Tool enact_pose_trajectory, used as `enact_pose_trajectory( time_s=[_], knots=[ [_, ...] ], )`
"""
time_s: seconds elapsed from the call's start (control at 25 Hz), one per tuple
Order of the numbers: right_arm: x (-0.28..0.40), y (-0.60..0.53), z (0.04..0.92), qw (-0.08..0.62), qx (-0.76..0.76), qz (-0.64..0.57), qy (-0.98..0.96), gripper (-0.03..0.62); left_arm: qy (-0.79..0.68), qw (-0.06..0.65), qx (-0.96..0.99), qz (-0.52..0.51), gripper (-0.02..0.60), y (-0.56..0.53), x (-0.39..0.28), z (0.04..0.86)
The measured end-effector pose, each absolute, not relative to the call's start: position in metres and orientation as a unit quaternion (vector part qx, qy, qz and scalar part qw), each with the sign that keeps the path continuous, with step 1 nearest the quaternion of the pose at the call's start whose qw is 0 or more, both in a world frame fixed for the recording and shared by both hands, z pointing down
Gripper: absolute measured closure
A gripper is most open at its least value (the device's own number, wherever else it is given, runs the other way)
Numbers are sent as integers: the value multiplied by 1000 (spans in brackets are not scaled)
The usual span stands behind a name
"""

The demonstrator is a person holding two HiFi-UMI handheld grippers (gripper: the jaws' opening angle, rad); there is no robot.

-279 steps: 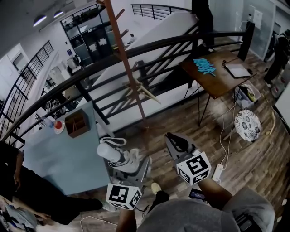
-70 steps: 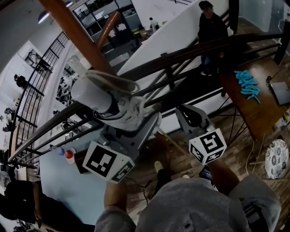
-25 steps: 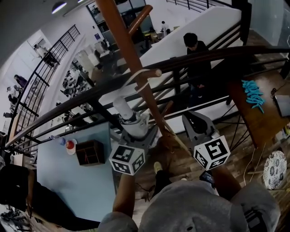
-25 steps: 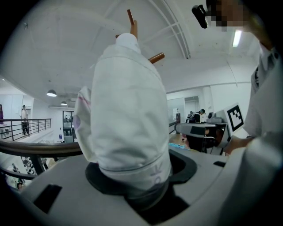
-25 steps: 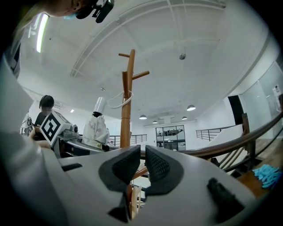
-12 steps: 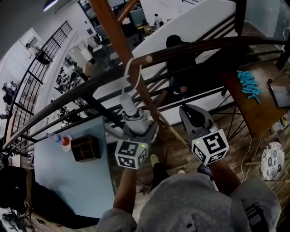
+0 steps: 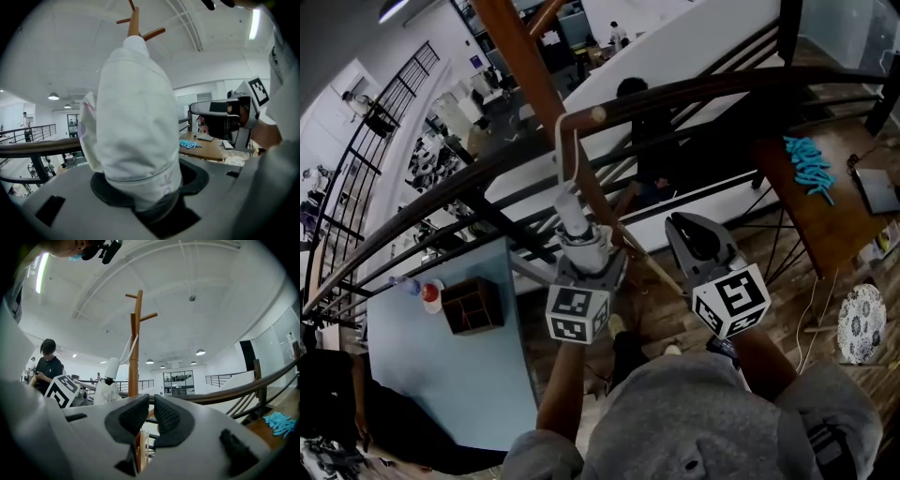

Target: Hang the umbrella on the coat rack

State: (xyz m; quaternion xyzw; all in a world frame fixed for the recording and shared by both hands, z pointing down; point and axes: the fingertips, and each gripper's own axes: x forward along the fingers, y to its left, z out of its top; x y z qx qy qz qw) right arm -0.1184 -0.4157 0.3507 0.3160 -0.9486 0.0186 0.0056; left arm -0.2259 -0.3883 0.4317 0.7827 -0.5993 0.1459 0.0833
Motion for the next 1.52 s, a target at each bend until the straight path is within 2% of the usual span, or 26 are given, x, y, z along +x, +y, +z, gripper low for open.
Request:
enact_pose_trajectory(
  time_s=[0.64,1.52],
  knots=[
    [-117,-414,354,5,317,20,-948,548,-598,62,779,177,330,-397,-219,455],
    [-115,-409,356,6,316,16,-948,548,-591,49,794,133,310,-405,-212,461]
  ],
)
